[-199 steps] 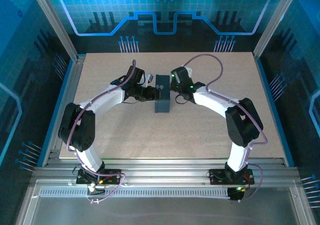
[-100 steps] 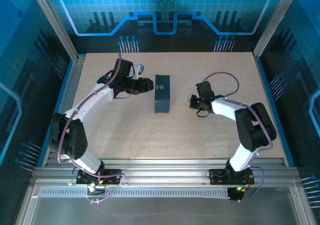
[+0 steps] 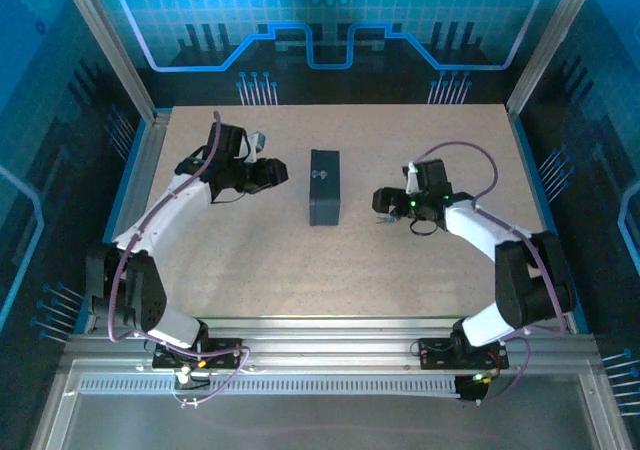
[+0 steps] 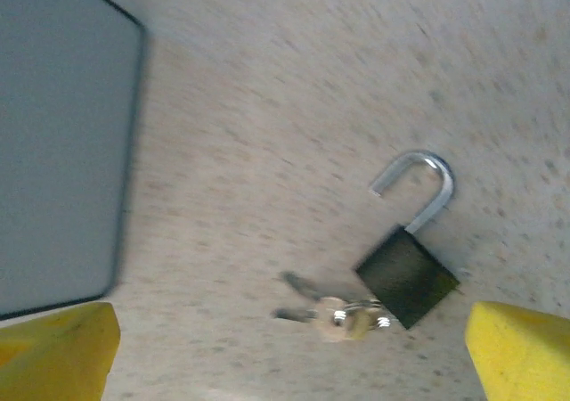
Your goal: Unlock the padlock with the key
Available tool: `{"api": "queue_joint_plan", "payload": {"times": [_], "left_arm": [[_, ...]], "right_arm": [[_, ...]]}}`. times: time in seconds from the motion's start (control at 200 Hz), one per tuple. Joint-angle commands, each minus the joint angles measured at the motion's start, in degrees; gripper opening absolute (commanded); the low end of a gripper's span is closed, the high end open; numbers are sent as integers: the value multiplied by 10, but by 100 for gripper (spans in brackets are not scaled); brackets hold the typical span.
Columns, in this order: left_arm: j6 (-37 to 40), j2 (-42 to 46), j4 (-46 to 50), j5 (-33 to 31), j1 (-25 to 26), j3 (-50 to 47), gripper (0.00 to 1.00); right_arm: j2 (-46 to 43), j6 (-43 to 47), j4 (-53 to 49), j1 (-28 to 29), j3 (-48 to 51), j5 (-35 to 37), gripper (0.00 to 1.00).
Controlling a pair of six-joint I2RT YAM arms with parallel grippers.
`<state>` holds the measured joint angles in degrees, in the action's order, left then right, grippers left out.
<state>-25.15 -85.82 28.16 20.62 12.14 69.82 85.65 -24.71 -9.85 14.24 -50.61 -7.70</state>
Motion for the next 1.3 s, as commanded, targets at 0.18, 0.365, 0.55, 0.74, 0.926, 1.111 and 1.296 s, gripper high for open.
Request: {"api": "queue_joint_plan", "payload": {"times": [0.18,0.365,0.55,0.74,0.926,1.111,1.296], "left_arm": [[-6,30,19,-31,-5,-27,46],[-12,32,29,-43,-5,-26,46],[-8,36,37,-40,-5,-26,46],[-2,44,39,-37,-5,-33,46],[0,45,33,-32,-7,-41,46],[-3,45,31,-32,-9,-43,46],[-2,50,38,-38,-12,-42,46]], "right_arm": [[-18,-39,-109,126,-130,52,100],[51,-65,-135,193,-204,107,100],[124,-66,-143,227,-268,130,100],[172,-66,-142,238,-308,131,100],[207,-67,-163,250,-347,146,100],[233,-74,-185,251,-364,148,96],[228,-89,-152,243,-334,118,81]]}}
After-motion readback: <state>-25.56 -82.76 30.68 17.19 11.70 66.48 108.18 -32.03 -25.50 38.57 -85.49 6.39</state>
